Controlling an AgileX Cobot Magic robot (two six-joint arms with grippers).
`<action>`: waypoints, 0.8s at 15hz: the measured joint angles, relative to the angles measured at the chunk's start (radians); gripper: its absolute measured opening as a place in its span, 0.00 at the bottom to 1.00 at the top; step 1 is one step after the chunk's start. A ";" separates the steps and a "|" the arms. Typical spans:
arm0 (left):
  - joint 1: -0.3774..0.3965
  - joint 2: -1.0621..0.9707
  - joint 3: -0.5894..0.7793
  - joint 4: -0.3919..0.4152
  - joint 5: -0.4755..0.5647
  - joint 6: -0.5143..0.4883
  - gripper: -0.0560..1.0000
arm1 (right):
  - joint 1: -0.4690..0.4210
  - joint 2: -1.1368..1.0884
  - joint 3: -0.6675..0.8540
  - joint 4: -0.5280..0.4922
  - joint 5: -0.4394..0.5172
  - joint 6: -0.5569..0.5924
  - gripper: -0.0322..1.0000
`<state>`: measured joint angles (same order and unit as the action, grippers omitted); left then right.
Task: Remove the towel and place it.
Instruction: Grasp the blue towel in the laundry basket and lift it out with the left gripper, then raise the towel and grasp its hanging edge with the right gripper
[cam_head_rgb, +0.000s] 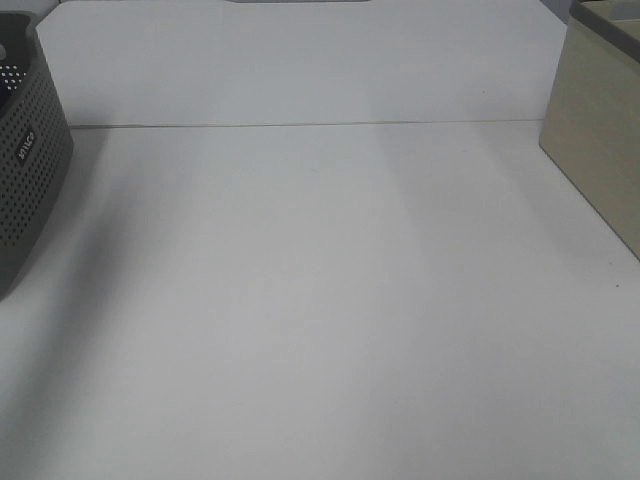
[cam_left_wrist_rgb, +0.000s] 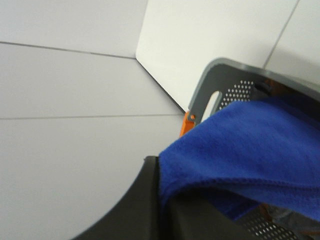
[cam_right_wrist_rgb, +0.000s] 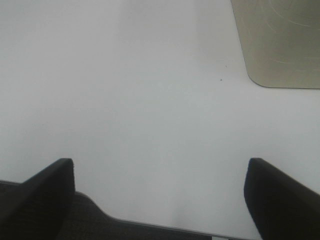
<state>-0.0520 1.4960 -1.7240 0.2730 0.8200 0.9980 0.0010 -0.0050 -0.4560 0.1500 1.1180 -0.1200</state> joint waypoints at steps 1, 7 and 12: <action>-0.034 -0.023 -0.002 0.001 -0.007 -0.001 0.05 | 0.000 0.000 0.000 0.000 0.000 0.000 0.89; -0.177 -0.100 -0.008 0.008 -0.004 -0.073 0.05 | 0.000 0.122 -0.011 0.237 -0.308 -0.193 0.89; -0.323 -0.101 -0.008 0.008 -0.003 -0.074 0.05 | 0.000 0.502 -0.017 0.856 -0.390 -0.932 0.87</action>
<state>-0.3750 1.3950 -1.7320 0.2810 0.8170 0.9240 0.0010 0.4970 -0.4730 1.0060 0.7280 -1.0520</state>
